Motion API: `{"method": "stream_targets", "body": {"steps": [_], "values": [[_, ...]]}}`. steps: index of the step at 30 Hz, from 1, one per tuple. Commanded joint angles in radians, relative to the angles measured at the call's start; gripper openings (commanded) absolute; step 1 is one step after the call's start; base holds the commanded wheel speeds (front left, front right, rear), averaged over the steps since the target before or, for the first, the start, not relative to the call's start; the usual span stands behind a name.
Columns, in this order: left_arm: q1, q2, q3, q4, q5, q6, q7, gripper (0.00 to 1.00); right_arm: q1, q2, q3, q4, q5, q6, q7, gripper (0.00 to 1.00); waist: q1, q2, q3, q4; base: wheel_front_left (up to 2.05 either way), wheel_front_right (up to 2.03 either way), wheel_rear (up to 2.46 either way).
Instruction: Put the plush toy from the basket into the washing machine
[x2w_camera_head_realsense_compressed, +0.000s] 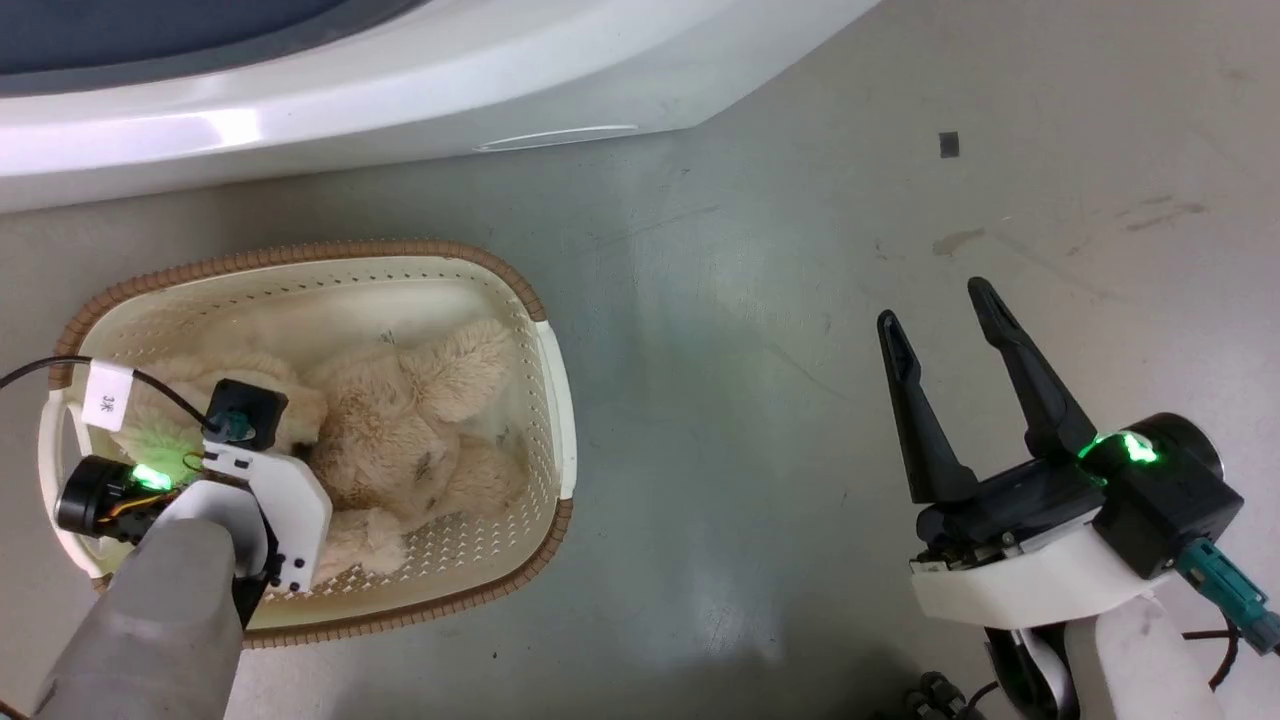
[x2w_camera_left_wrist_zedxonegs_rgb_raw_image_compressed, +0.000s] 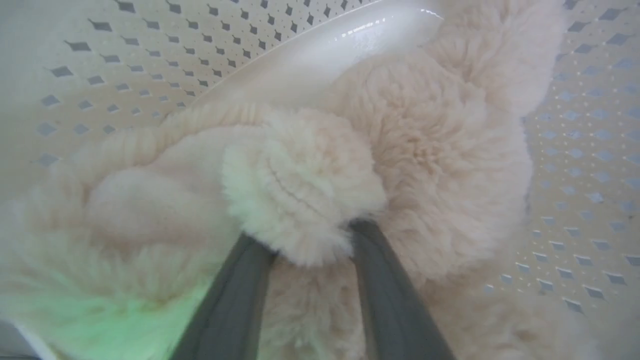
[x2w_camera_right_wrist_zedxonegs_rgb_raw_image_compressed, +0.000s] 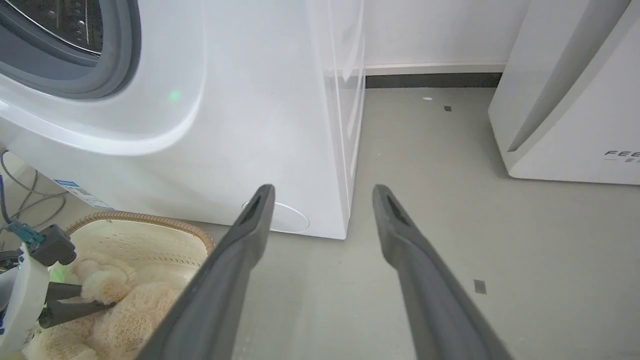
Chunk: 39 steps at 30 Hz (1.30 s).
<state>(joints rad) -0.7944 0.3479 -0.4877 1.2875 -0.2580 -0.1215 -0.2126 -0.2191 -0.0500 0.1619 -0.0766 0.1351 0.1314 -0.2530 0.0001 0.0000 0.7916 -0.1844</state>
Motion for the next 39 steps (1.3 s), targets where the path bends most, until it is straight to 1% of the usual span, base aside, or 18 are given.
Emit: {"method": "stream_targets", "body": {"steps": [1, 8, 17, 23, 29, 34, 35, 39], "values": [[-0.003, -0.006, -0.006, 0.002, -0.009, -0.005, -0.003, 0.00, -0.021, 0.000, -0.001, 0.000, 0.005, -0.001, -0.009, 1.00, -0.0001, 0.0000, -0.002, 0.000, 0.00, 0.00, 0.00], [0.023, -0.022, -0.034, -0.006, -0.054, -0.009, -0.025, 0.00, -0.022, 0.000, -0.007, 0.017, 0.010, -0.001, -0.009, 1.00, -0.0001, 0.0000, -0.038, 0.007, 0.00, 0.00, 0.00], [0.092, -0.015, -0.039, -0.070, -0.139, -0.009, -0.048, 0.00, -0.017, 0.000, -0.010, 0.044, 0.026, -0.001, -0.009, 1.00, -0.0001, 0.0000, -0.154, 0.016, 0.00, 0.00, 0.00], [0.168, -0.001, 0.008, -0.197, -0.155, -0.008, -0.049, 0.00, 0.006, 0.000, -0.021, 0.065, 0.028, -0.001, -0.009, 1.00, -0.0001, 0.0000, -0.246, 0.033, 0.00, 0.00, 0.00], [0.274, 0.000, 0.077, -0.357, -0.133, 0.014, -0.049, 0.00, 0.038, 0.000, -0.030, 0.087, 0.029, -0.001, -0.009, 1.00, -0.0001, 0.0000, -0.344, 0.055, 0.00, 0.00, 0.00], [0.379, -0.016, 0.138, -0.509, -0.102, 0.036, -0.049, 0.00, 0.071, 0.000, -0.038, 0.103, 0.029, -0.001, -0.009, 1.00, -0.0001, 0.0000, -0.429, 0.075, 0.00, 0.00, 0.00], [0.379, -0.016, 0.138, -0.509, -0.102, 0.036, -0.049, 0.00, 0.071, 0.000, -0.038, 0.103, 0.029, -0.001, -0.009, 1.00, -0.0001, 0.0000, -0.429, 0.075, 0.00, 0.00, 0.00], [0.462, -0.035, 0.190, -0.653, -0.071, 0.054, -0.049, 0.00, 0.101, 0.000, -0.045, 0.113, 0.024, -0.001, -0.009, 1.00, -0.0001, 0.0000, -0.487, 0.092, 0.00, 0.00, 0.00]]}}
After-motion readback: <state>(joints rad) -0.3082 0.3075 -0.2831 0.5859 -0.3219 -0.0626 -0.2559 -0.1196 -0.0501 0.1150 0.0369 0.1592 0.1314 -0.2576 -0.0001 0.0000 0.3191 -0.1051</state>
